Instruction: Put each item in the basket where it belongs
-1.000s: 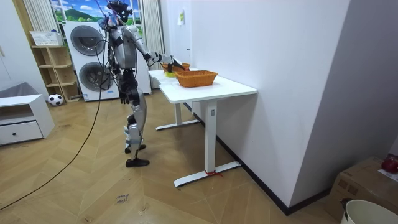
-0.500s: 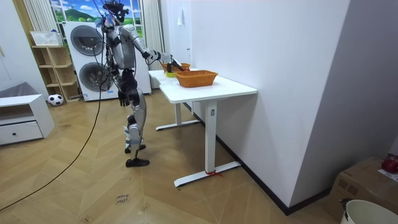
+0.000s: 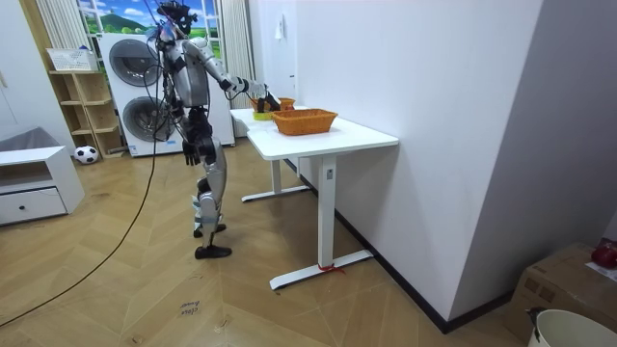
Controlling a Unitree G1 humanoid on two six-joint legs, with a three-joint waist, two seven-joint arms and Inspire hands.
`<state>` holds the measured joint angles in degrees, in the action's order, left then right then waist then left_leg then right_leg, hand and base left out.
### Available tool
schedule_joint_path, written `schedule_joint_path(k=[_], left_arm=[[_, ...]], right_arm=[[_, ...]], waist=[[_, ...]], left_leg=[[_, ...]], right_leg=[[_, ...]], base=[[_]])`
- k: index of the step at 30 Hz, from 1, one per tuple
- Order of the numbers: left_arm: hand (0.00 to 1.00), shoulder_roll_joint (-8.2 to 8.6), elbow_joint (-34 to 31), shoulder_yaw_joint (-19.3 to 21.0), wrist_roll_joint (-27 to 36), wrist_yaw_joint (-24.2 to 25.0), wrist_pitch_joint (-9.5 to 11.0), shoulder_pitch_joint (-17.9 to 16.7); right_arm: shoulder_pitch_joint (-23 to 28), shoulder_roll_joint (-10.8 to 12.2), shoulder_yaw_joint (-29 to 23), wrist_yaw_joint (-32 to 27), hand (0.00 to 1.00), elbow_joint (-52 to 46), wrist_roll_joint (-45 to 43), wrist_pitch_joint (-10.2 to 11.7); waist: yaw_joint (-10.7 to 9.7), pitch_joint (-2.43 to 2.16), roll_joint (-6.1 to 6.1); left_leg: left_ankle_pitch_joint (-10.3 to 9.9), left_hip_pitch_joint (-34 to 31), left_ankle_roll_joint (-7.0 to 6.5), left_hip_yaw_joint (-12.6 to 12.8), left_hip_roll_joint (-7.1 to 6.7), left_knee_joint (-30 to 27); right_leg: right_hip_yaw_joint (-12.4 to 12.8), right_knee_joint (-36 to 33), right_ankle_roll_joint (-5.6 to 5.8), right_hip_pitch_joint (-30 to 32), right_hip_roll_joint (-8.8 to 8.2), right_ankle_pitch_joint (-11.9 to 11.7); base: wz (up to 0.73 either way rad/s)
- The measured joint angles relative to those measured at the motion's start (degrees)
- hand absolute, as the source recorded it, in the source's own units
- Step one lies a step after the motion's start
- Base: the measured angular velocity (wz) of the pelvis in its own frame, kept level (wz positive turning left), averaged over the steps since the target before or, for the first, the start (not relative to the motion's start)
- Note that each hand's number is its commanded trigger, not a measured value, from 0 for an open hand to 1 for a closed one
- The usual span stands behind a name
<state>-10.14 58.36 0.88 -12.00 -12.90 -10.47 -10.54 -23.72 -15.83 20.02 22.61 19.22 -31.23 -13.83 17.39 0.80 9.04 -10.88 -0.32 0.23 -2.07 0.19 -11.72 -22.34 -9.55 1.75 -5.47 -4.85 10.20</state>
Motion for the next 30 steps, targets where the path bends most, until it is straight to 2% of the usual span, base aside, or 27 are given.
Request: schedule_joint_path(k=[11,16,20,23,26,30], left_arm=[[0.0,-0.06,0.0,0.0,0.0,0.0,0.0,-0.2],[0.0,-0.06,0.0,0.0,0.0,0.0,0.0,-0.2],[0.0,-0.03,0.0,0.1,0.0,0.0,0.1,0.3],[0.0,-0.08,0.1,0.2,0.1,-0.3,0.4,0.4],[0.0,-0.11,0.0,1.5,0.1,-0.4,0.9,0.8],[0.0,0.02,0.0,3.5,0.1,-0.4,1.8,0.8]], right_arm=[[0.1,0.0,-0.4,0.4,1.0,0.0,-0.8,0.0],[0.2,0.0,-1.2,0.7,1.0,-0.2,-0.1,0.1],[0.2,-0.4,-1.5,0.9,1.0,-0.4,0.4,1.2],[0.4,-1.3,-1.5,0.5,1.0,-0.6,2.6,2.3],[3.0,-3.0,-1.9,0.5,1.0,-4.4,2.7,3.1],[6.9,-3.8,-3.6,0.5,1.0,-9.4,2.9,3.4]], waist=[[0.0,0.11,-0.15],[-0.2,0.35,-0.49],[-0.6,0.49,-0.76],[-1.3,0.38,-1.02],[-1.8,0.11,-0.77],[-3.1,0.04,-0.69]], left_leg=[[0.0,0.0,0.0,-0.4,-0.03,0.4],[0.0,0.0,0.0,-0.4,-0.05,0.4],[0.0,-0.1,0.0,-0.4,-0.05,0.3],[0.0,-0.2,-0.01,-0.4,-0.08,0.4],[0.0,0.1,-0.02,0.0,-0.1,0.4],[0.0,0.4,-0.03,0.6,-0.26,0.4]], right_leg=[[0.2,0.1,0.0,0.0,0.04,0.0],[0.3,0.1,0.0,0.0,0.04,0.0],[0.3,0.2,0.0,0.0,0.05,0.0],[0.4,0.1,0.0,0.1,0.01,0.0],[2.4,0.2,0.0,0.0,0.04,0.0],[5.0,0.9,0.01,0.0,0.02,0.0]], base=[[0.02],[0.0],[0.0],[0.0],[-0.03],[-0.05]])
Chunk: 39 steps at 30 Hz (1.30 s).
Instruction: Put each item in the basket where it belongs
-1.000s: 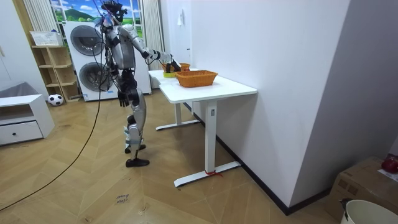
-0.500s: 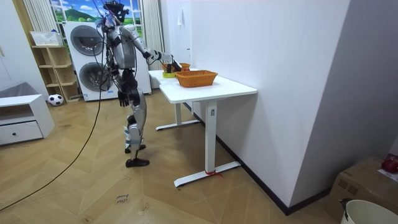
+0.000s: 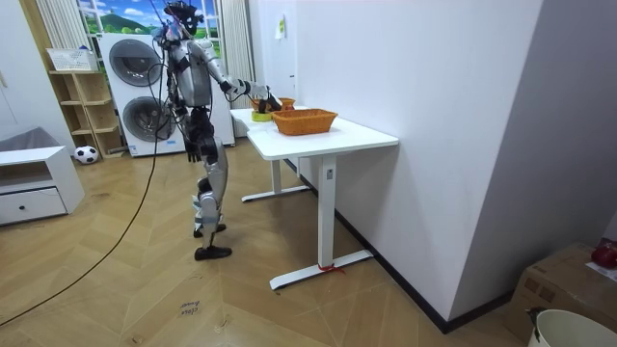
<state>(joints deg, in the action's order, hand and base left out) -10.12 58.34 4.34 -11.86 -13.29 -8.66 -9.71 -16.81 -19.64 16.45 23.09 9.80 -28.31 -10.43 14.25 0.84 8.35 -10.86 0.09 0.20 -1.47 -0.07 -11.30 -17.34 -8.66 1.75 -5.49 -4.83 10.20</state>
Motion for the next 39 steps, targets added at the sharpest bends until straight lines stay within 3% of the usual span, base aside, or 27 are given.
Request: schedule_joint_path(k=[5,10,18,23,29,39], left_arm=[[0.0,0.05,1.5,3.5,-0.1,0.0,1.8,-1.2],[0.0,0.0,1.5,4.5,0.4,-0.1,2.5,-2.3],[0.0,0.0,1.2,5.3,0.4,-0.1,2.8,-2.6],[0.0,0.05,0.8,5.6,0.4,-0.1,2.9,-4.4],[0.0,0.04,-1.6,5.6,0.4,0.0,2.8,-5.8],[0.0,0.11,-2.7,6.8,3.3,0.2,3.7,-6.0]], right_arm=[[0.5,-2.8,-6.4,-0.5,1.0,-6.5,1.0,0.5],[0.5,-4.0,-14.1,-4.2,1.0,-10.4,3.6,0.7],[0.6,-5.0,-18.4,-6.0,1.0,-10.9,6.5,1.0],[0.6,-5.8,-20.5,-6.8,1.0,-11.0,11.4,0.9],[0.6,-6.9,-20.6,-7.8,1.0,-10.4,11.8,0.9],[0.6,-7.6,-25.3,-11.5,1.0,0.4,13.0,0.9]], waist=[[-4.3,-0.2,0.27],[-6.7,-0.66,0.88],[-8.6,-0.38,0.44],[-9.4,-0.71,0.0],[-10.7,-0.95,0.43],[-11.9,-0.7,0.4]], left_leg=[[0.0,0.7,0.0,1.0,0.18,0.2],[0.0,1.7,0.0,1.8,0.37,0.5],[0.0,2.5,0.03,3.2,0.78,1.0],[0.0,2.7,0.06,4.2,1.17,1.2],[0.0,2.7,0.05,4.4,1.17,1.3],[0.0,2.6,0.06,4.4,1.19,1.5]], right_leg=[[1.3,0.0,0.03,-0.3,0.1,0.0],[3.2,0.0,0.03,-0.5,0.31,0.0],[4.6,-0.3,0.16,-0.3,0.69,-0.3],[4.7,-1.1,0.14,0.4,0.85,-0.3],[4.6,-1.2,0.14,0.7,0.77,-0.3],[4.7,-1.0,0.14,0.8,0.81,-0.3]], base=[[-0.12],[-0.13],[-0.14],[-0.08],[-0.01],[0.0]])
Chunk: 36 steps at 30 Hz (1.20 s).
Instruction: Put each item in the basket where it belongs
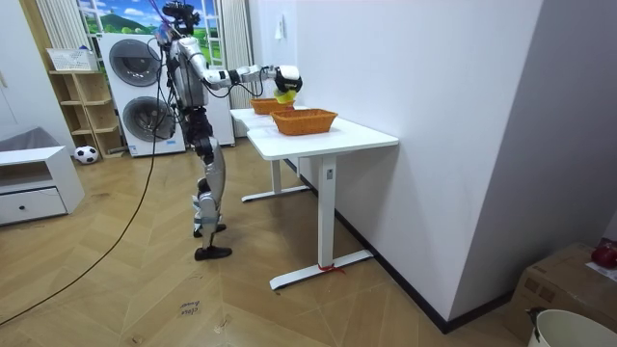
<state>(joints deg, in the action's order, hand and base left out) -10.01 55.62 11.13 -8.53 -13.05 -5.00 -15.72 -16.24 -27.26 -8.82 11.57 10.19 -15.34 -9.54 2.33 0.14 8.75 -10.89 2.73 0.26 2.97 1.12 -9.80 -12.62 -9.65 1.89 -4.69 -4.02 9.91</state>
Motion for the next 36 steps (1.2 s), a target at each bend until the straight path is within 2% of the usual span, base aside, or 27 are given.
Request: schedule_joint_path(k=[7,15,20,27,31,36], left_arm=[[0.0,-0.07,0.1,2.2,0.0,0.0,-1.3,-0.9],[0.0,-0.09,0.0,2.3,0.0,0.0,-1.4,-0.7],[0.0,-0.1,0.0,2.5,0.2,0.0,-1.3,-0.2],[0.0,-0.14,0.0,2.7,1.7,0.0,-1.2,-0.1],[0.0,-0.27,0.0,2.7,2.2,0.0,-1.1,-0.1],[0.0,-0.4,0.0,3.4,4.4,0.0,-1.1,-0.3]], right_arm=[[0.0,-1.5,-2.1,-3.0,1.0,0.6,-1.0,-0.5],[0.0,-2.2,-2.1,-3.3,1.0,1.0,-0.4,-0.6],[0.0,-4.9,-2.2,-3.3,1.0,6.8,1.8,-0.5],[0.0,-5.0,-2.2,-3.3,1.0,9.8,1.8,-0.6],[0.2,-5.0,-2.2,-3.3,1.0,12.2,3.2,-0.6],[2.0,-5.0,-2.1,-3.3,1.0,12.3,4.4,-0.6]], waist=[[-1.7,-0.01,-0.94],[-3.5,-0.08,-1.01],[-3.6,-0.23,-1.04],[-3.6,-0.39,-1.05],[-3.4,-0.8,-0.59],[-3.4,-0.71,-0.55]], left_leg=[[0.0,0.0,0.02,1.3,0.17,0.2],[0.0,0.1,0.02,1.9,0.2,0.3],[0.0,0.3,0.02,1.9,0.22,0.3],[0.0,0.8,0.02,2.8,0.3,0.3],[0.0,1.1,0.02,3.0,0.32,0.3],[0.0,1.5,0.02,3.0,0.35,0.4]], right_leg=[[1.2,-0.1,-0.01,0.8,0.12,0.0],[1.5,-0.2,-0.02,1.0,0.13,0.0],[1.6,-0.2,-0.03,0.9,0.14,0.0],[1.8,-0.3,-0.09,0.9,0.14,-0.1],[1.8,-0.3,-0.17,0.7,0.15,-0.1],[1.8,-0.4,-0.16,0.3,0.17,-0.2]], base=[[-0.1],[-0.03],[-0.01],[-0.07],[0.0],[0.0]])
